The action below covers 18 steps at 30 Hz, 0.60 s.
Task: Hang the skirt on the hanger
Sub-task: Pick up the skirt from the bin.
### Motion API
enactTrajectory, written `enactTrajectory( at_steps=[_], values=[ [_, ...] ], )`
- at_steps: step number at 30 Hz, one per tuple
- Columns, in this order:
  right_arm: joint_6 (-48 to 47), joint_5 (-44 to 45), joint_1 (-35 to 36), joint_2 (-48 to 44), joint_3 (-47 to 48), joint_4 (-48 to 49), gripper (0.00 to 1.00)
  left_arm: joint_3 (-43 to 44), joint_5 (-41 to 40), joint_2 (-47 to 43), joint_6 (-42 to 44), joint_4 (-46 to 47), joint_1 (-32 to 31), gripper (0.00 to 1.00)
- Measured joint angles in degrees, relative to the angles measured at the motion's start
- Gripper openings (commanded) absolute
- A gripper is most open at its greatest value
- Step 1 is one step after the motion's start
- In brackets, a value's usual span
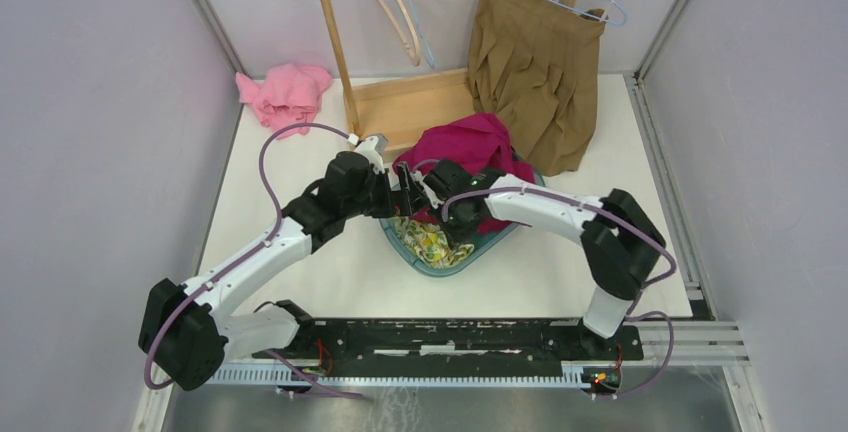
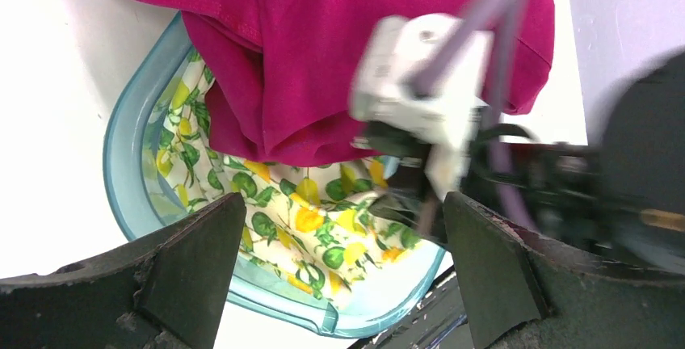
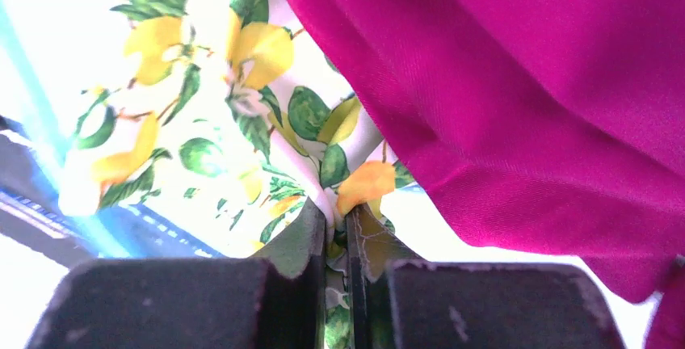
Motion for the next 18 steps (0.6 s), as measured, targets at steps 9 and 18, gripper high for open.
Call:
enactTrajectory(
  at_steps=[9, 18],
  values=[
    [0.0, -0.6, 0.5, -16.7, 1.4, -3.9, 0.01, 0.4, 0.0, -0.5, 0.0, 0.1, 0.0, 0.99],
    [-0.3, -0.7, 0.7, -25.4, 6.9, -6.3, 0.01, 0.4, 0.0, -0.6, 0.0, 0.0, 0.0, 0.99]
  ],
)
